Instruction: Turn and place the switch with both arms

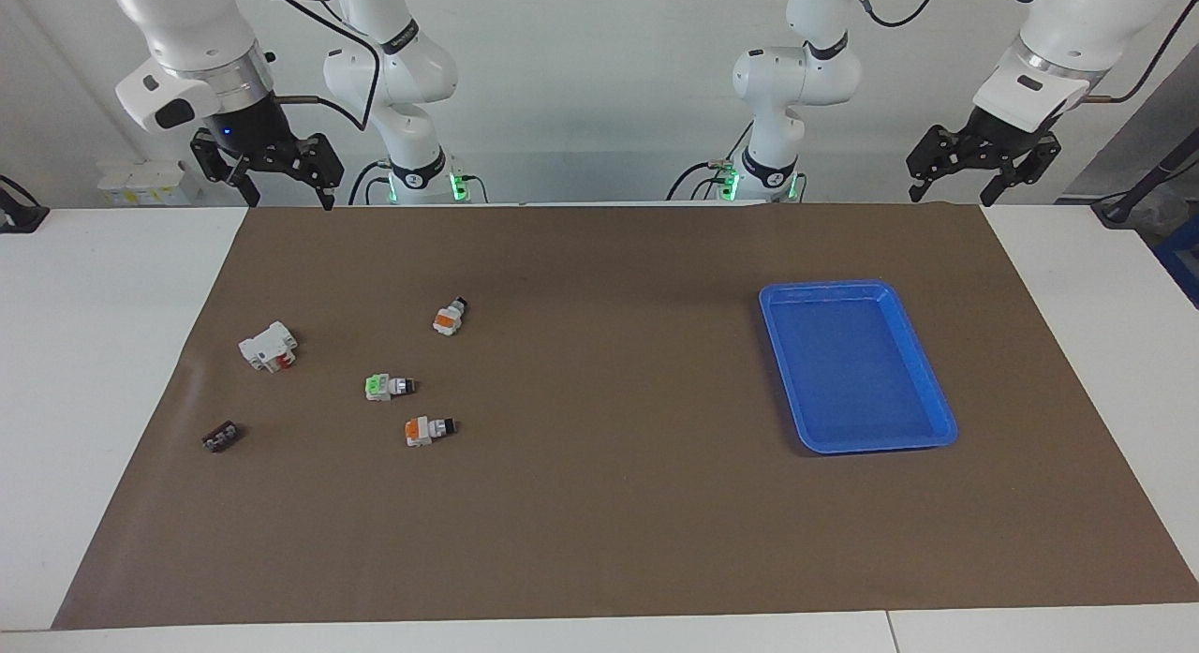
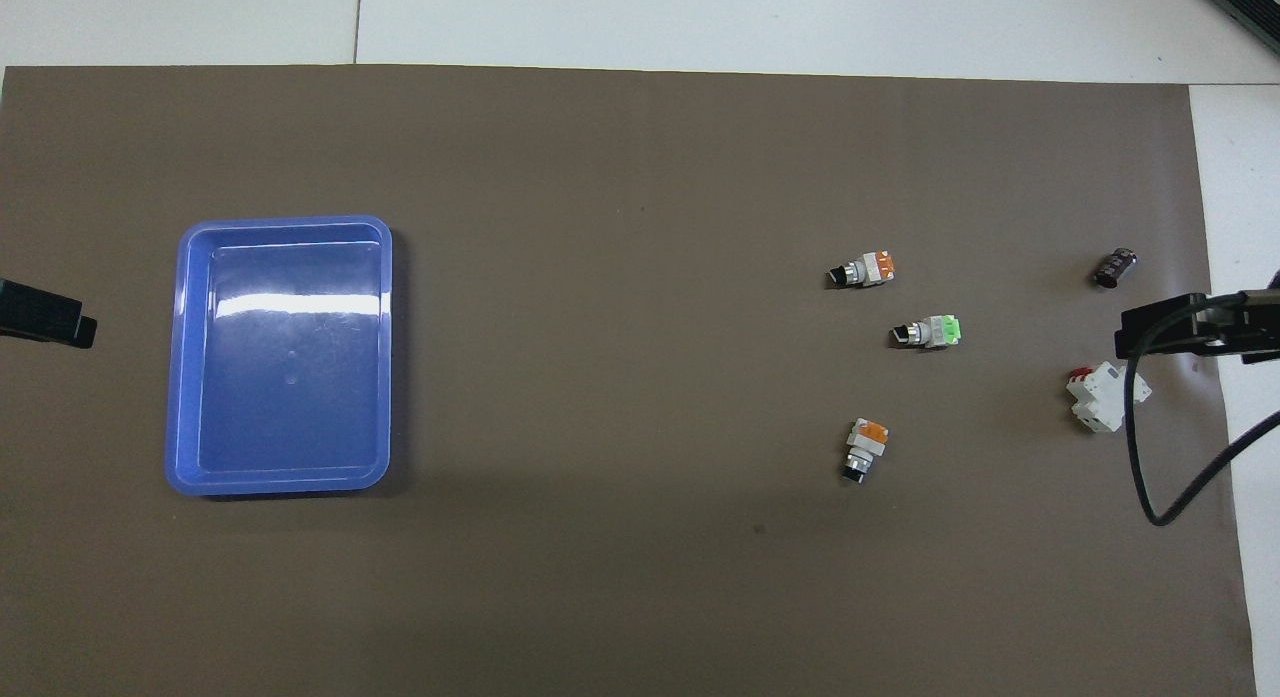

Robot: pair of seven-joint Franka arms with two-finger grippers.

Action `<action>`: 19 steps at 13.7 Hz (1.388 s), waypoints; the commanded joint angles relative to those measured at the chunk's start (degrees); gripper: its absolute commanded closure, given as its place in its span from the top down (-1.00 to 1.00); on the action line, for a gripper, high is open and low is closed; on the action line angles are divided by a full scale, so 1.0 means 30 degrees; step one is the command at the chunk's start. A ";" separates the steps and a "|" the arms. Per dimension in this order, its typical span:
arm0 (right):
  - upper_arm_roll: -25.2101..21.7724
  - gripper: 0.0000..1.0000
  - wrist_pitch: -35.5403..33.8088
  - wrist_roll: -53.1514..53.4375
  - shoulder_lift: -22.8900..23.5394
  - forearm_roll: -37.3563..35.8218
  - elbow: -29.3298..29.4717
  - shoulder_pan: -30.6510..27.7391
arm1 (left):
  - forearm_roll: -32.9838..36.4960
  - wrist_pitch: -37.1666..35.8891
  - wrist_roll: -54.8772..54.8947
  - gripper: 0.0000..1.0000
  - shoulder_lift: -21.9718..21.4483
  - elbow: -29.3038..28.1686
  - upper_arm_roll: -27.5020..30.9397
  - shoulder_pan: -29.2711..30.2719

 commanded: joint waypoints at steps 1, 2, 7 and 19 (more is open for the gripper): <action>0.0018 1.00 0.0586 0.1210 -0.0502 0.0056 -0.0747 -0.0065 | 0.0092 -0.0145 0.0067 1.00 -0.0556 -0.0533 0.0074 0.0252; 0.0047 1.00 0.0647 0.2782 -0.0474 0.0056 -0.0779 -0.0065 | 0.0092 -0.0145 0.0067 1.00 -0.0556 -0.0533 0.0046 0.0252; 0.0134 1.00 0.1492 0.8413 -0.0269 0.0056 -0.1447 0.0051 | 0.0092 -0.0145 0.0067 1.00 -0.0556 -0.0533 0.0045 0.0223; 0.0223 1.00 1.0017 1.6271 0.2427 0.0408 -0.9148 0.3185 | 0.0092 -0.0145 0.0067 1.00 -0.0556 -0.0533 0.0045 0.0223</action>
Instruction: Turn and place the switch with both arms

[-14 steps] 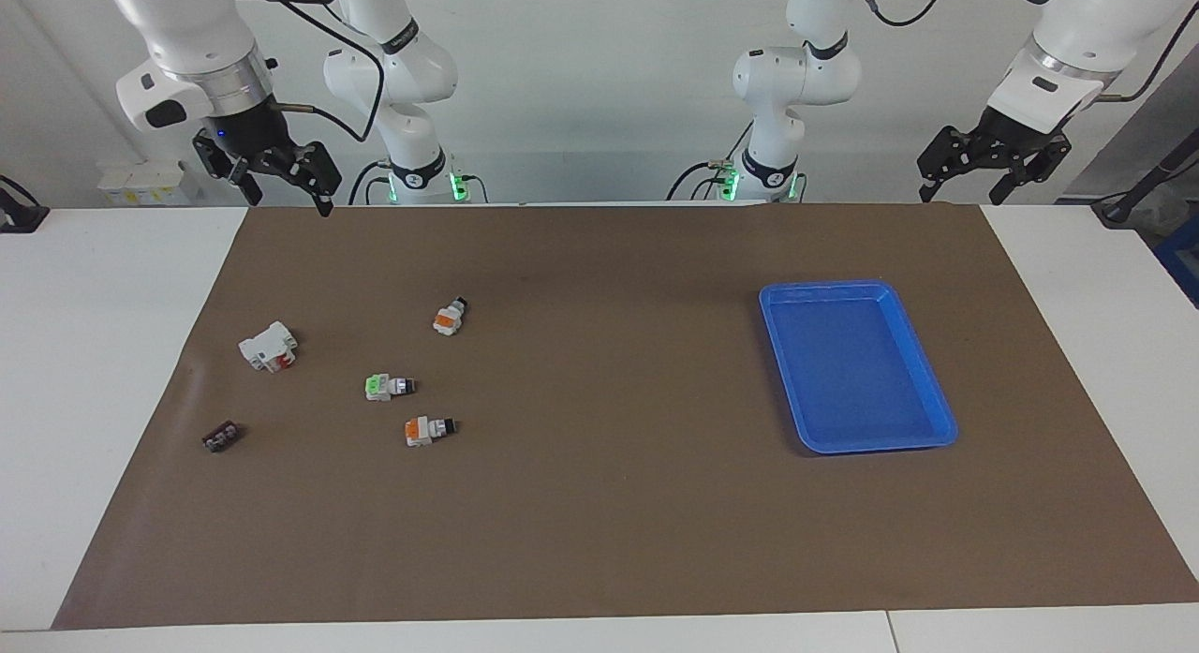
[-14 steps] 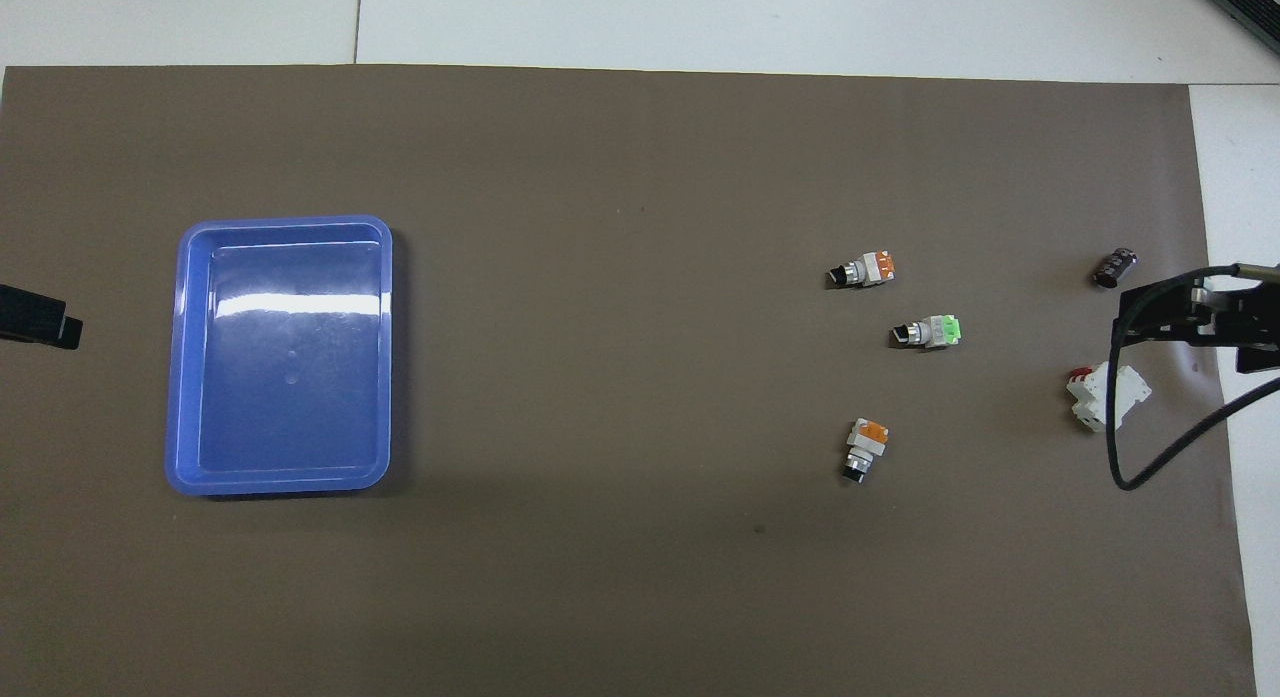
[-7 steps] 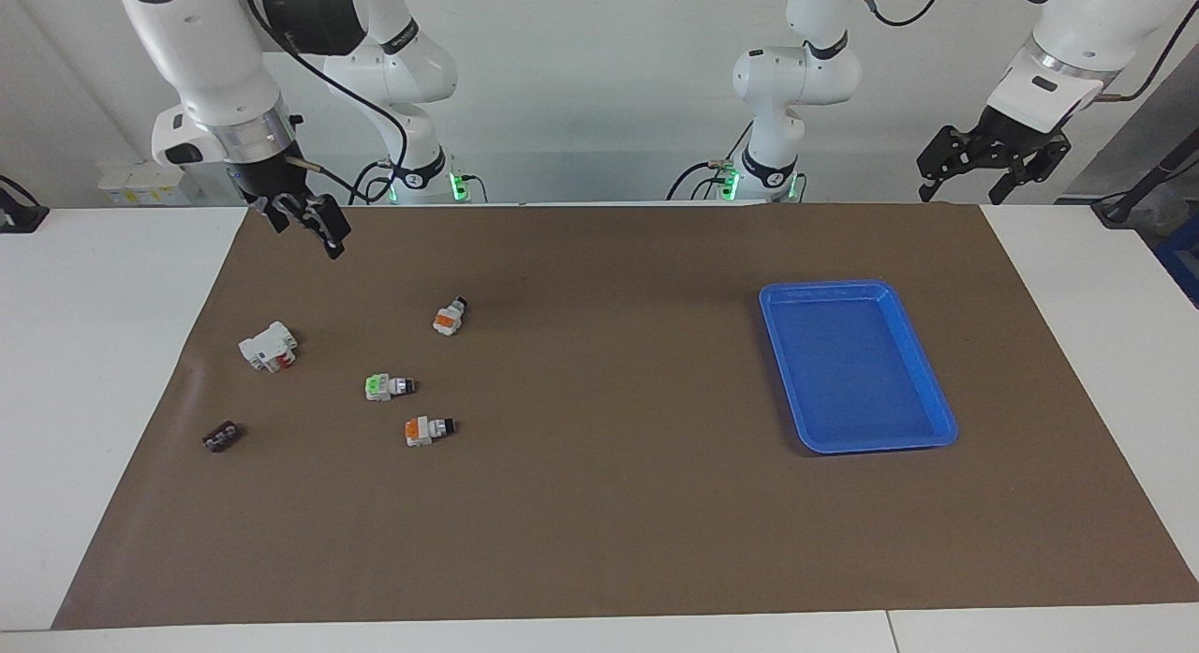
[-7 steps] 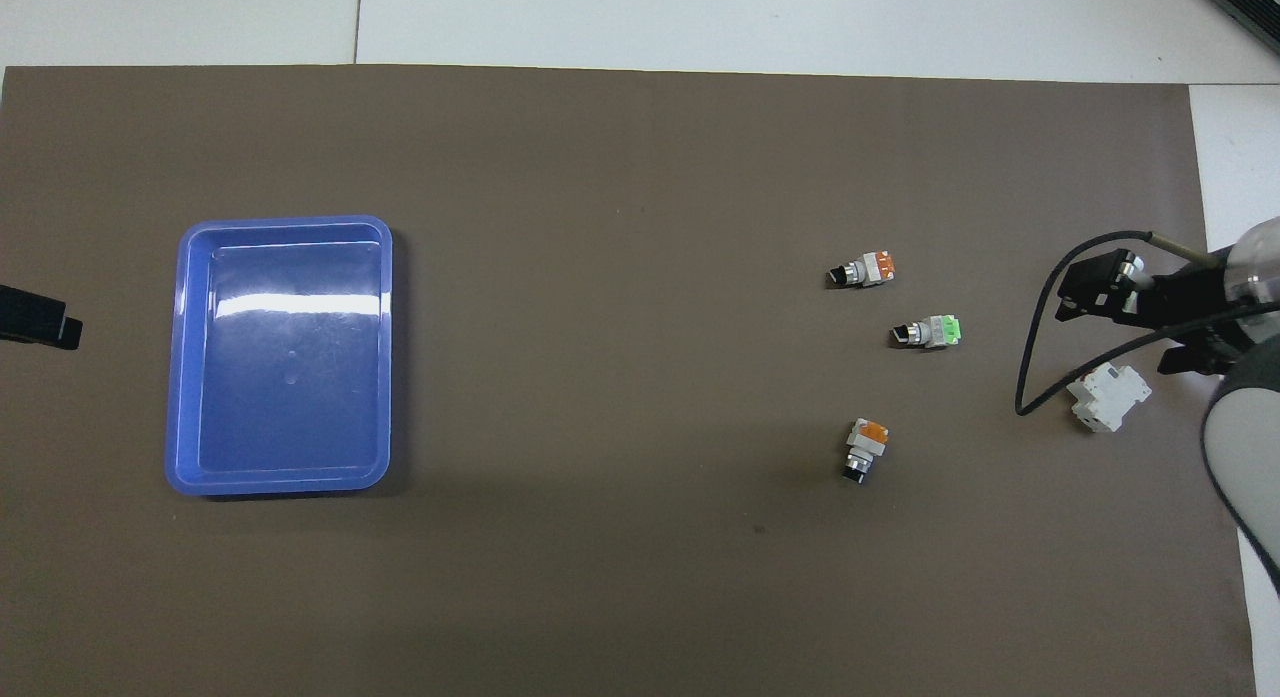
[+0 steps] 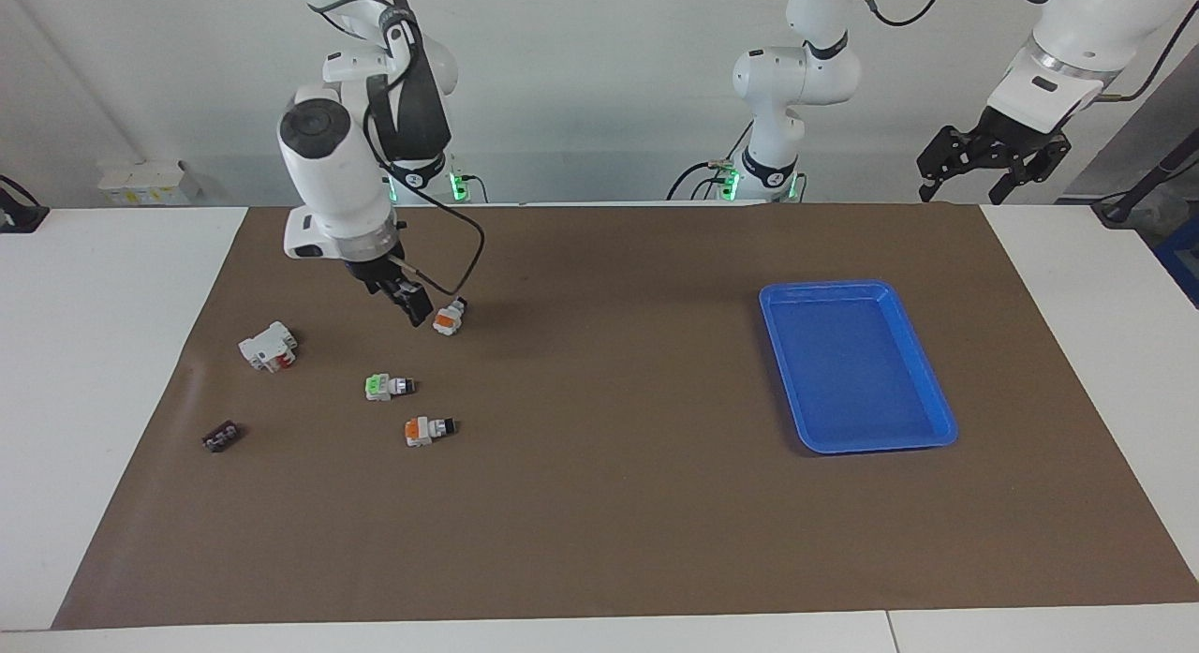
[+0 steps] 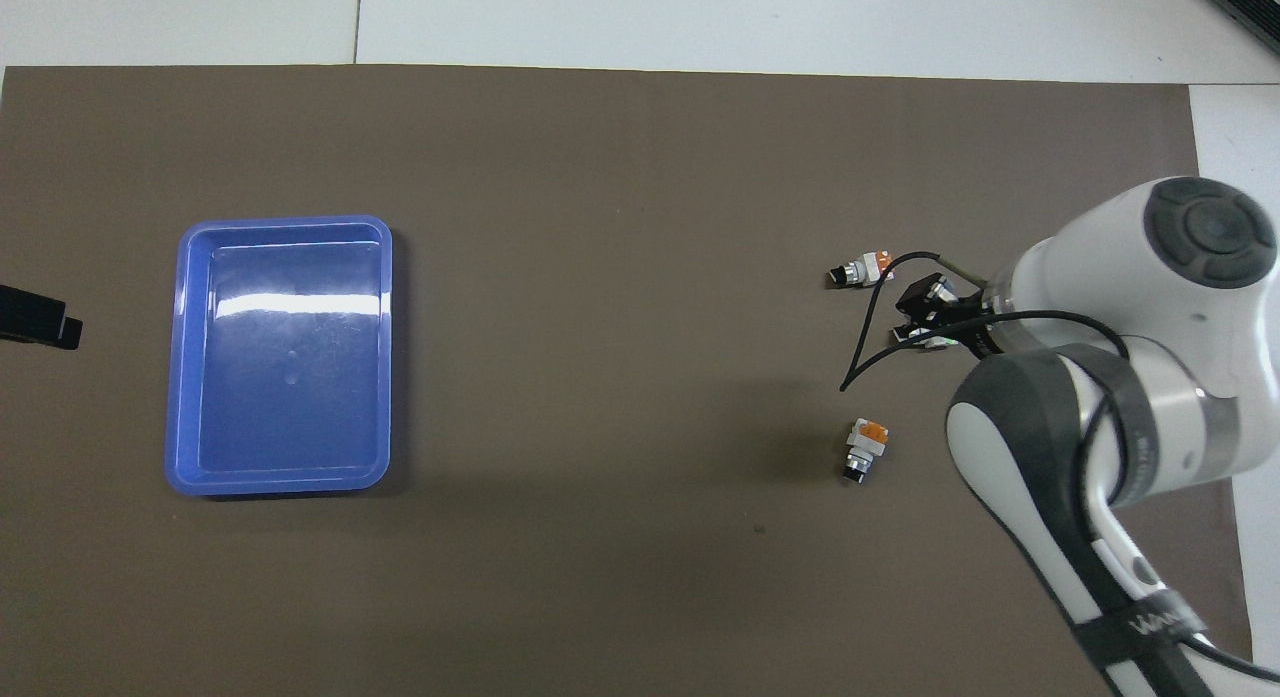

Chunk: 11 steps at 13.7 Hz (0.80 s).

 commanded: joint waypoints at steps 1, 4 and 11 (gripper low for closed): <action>-0.0015 1.00 0.1483 0.0725 -0.0221 0.0259 -0.2244 0.0174 | 0.0092 -0.0137 0.0066 1.00 -0.0488 -0.0500 -0.0036 0.0049; -0.0015 1.00 0.2771 -0.0060 -0.1037 0.0962 -0.5080 0.0436 | 0.0092 -0.0108 0.0066 1.00 -0.0488 -0.0500 -0.0036 0.0049; -0.0015 1.00 0.5935 -0.0152 -0.1336 0.2574 -0.7961 0.0847 | 0.0092 -0.0137 0.0066 1.00 -0.0488 -0.0500 -0.0036 0.0049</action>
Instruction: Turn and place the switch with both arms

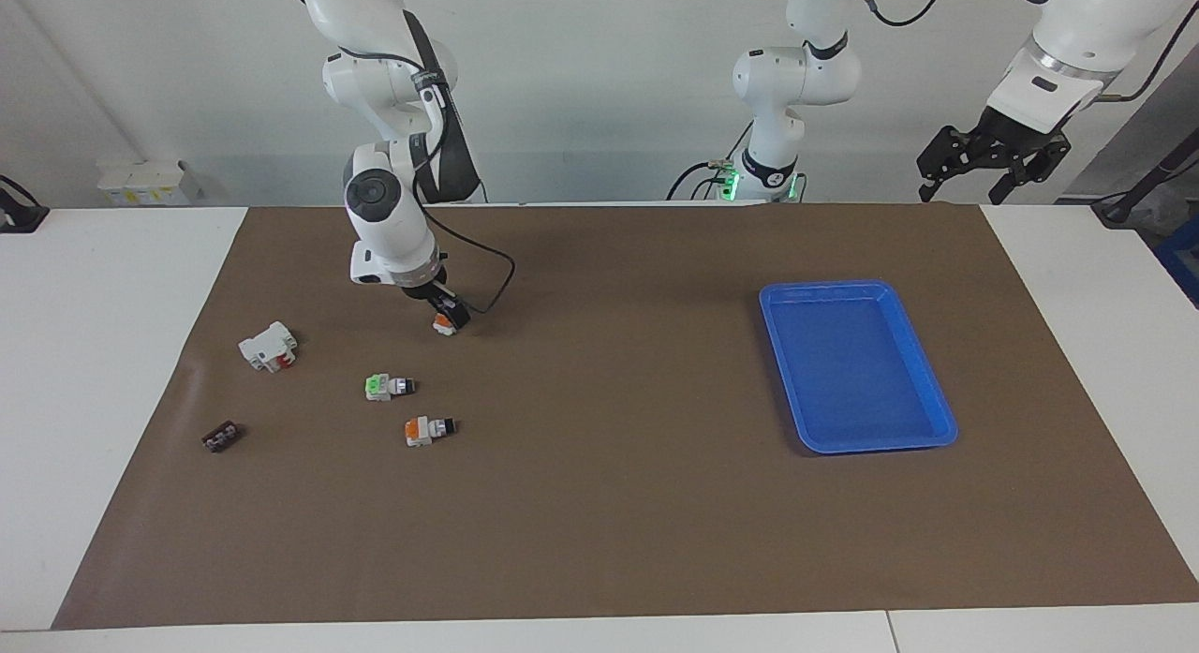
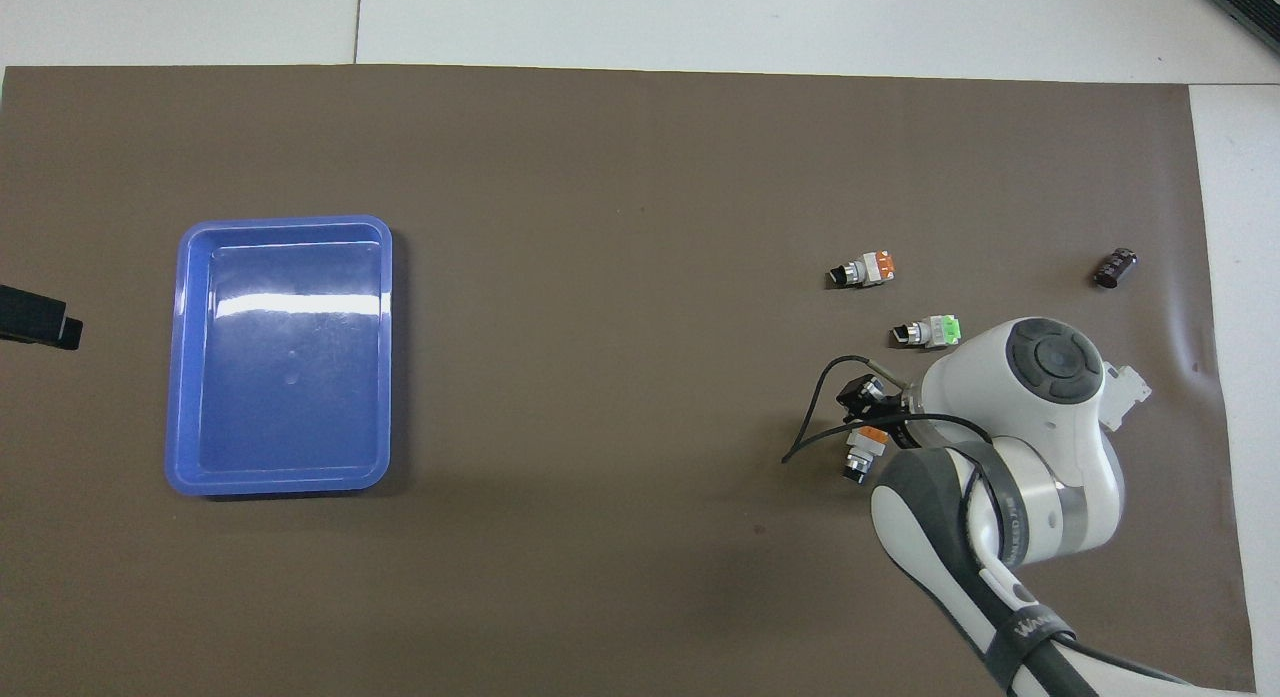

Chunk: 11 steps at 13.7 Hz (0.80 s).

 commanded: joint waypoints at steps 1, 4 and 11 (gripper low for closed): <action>-0.0017 1.00 0.1359 -0.0512 -0.0472 0.0556 -0.1214 0.0220 | 0.0092 -0.0136 0.0066 1.00 -0.0488 -0.0494 -0.0036 0.0049; -0.0017 1.00 0.1712 -0.0541 -0.0411 0.0556 -0.1507 0.0220 | 0.0092 -0.0427 0.0038 1.00 -0.0517 -0.0611 -0.0240 -0.0127; -0.0046 -1.00 0.2768 -0.1335 0.0233 0.0585 -0.1566 -0.0044 | -0.0054 -0.0165 0.0242 1.00 -0.0371 -0.0378 -0.1290 0.0866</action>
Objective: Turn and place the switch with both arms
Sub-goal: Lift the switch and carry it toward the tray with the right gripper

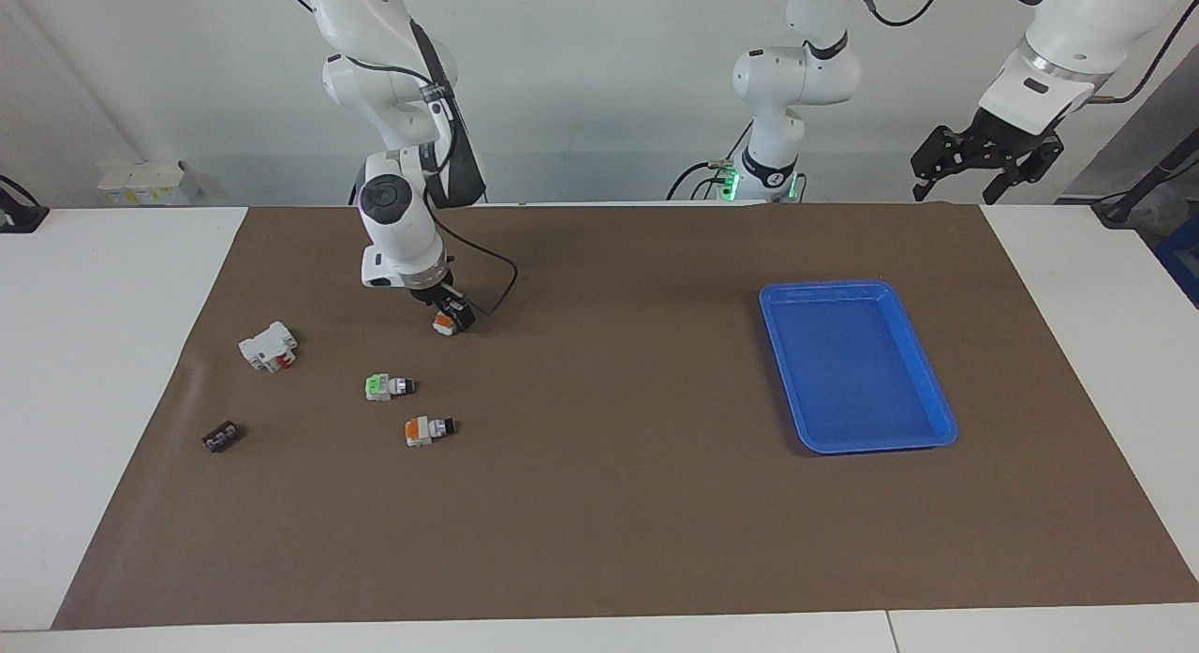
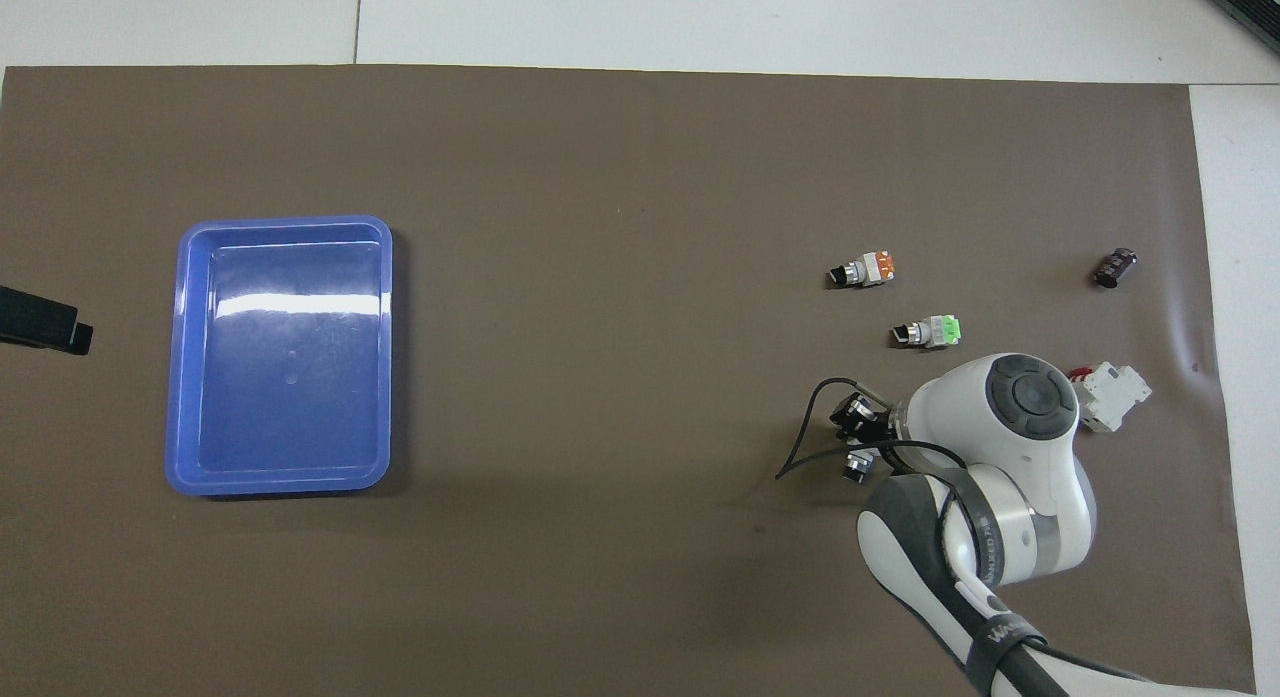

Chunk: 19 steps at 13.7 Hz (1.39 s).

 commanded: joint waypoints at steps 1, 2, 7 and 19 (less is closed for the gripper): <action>-0.0013 -1.00 0.0365 -0.0047 0.0060 0.0638 -0.0052 -0.0254 | -0.0053 0.0078 0.0224 1.00 -0.0369 -0.0337 -0.1260 0.0991; 0.0016 -1.00 0.0162 0.0423 0.0147 0.0871 0.0181 -0.0516 | -0.0053 0.0049 0.0224 1.00 -0.0340 -0.0308 -0.1322 0.0994; -0.0013 -1.00 -0.7208 0.2675 0.1465 0.4971 0.6265 -0.1951 | -0.0053 -0.0039 0.0018 1.00 -0.0516 -0.0571 -0.1293 0.0671; 0.0395 -1.00 -0.6997 1.6013 0.3019 1.7678 1.5007 0.1265 | -0.1975 0.0342 -0.0911 1.00 -0.1160 -0.1715 -0.2114 -0.0149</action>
